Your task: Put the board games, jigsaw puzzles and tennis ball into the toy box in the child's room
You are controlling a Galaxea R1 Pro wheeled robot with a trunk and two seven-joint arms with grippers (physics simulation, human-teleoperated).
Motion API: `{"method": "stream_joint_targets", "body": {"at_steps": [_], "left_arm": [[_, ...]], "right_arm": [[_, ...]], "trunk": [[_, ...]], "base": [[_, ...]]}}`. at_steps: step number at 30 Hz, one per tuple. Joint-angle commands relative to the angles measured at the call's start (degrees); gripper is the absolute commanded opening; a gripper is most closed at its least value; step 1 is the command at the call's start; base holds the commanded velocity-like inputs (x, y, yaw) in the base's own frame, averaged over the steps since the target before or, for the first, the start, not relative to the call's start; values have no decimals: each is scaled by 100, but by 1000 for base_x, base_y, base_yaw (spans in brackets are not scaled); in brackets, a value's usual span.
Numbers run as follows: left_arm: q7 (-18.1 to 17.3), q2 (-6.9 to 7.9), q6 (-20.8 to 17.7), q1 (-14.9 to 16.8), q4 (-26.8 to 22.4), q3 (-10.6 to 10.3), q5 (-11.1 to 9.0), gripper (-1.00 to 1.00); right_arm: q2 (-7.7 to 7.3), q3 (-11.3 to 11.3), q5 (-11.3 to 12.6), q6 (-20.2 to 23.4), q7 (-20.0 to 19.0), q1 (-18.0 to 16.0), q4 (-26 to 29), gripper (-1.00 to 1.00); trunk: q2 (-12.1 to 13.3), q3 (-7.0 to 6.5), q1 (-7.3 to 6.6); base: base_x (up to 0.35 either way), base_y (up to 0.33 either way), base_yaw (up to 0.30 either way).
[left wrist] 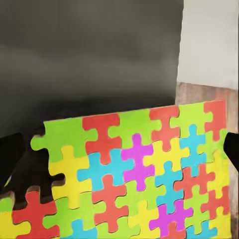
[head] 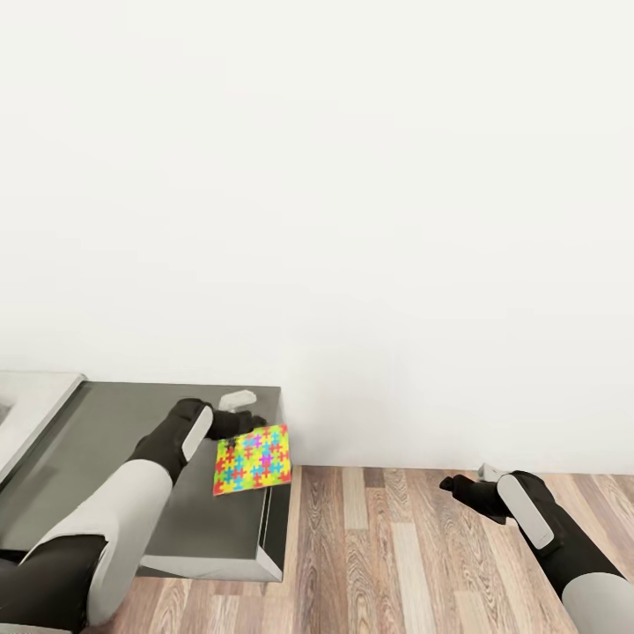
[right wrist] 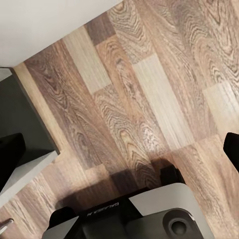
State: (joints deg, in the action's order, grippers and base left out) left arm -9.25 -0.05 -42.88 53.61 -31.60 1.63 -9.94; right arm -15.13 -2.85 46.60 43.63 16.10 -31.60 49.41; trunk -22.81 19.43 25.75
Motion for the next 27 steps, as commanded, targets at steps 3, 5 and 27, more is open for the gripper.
{"method": "stream_joint_targets", "body": {"at_steps": [3, 5, 27], "left_arm": [[-323, 167, 75, 1, -242, 27, -9, 100], [-387, 308, 82, 1, -344, 48, -11, 100], [-6203, 1896, -496, -557, -767, 974, -152, 100]], "right_arm": [[-7, -23, 60, 6, 57, -4, 8, 100], [-7, -23, 60, 6, 59, -4, 8, 100], [-15, -28, 60, -52, 43, 114, 661, 100]], "trunk": [[-10, 10, 3], [-10, 10, 3], [-10, 10, 3]], "base": [[0, 0, 0], [0, 0, 0], [0, 0, 0]]}}
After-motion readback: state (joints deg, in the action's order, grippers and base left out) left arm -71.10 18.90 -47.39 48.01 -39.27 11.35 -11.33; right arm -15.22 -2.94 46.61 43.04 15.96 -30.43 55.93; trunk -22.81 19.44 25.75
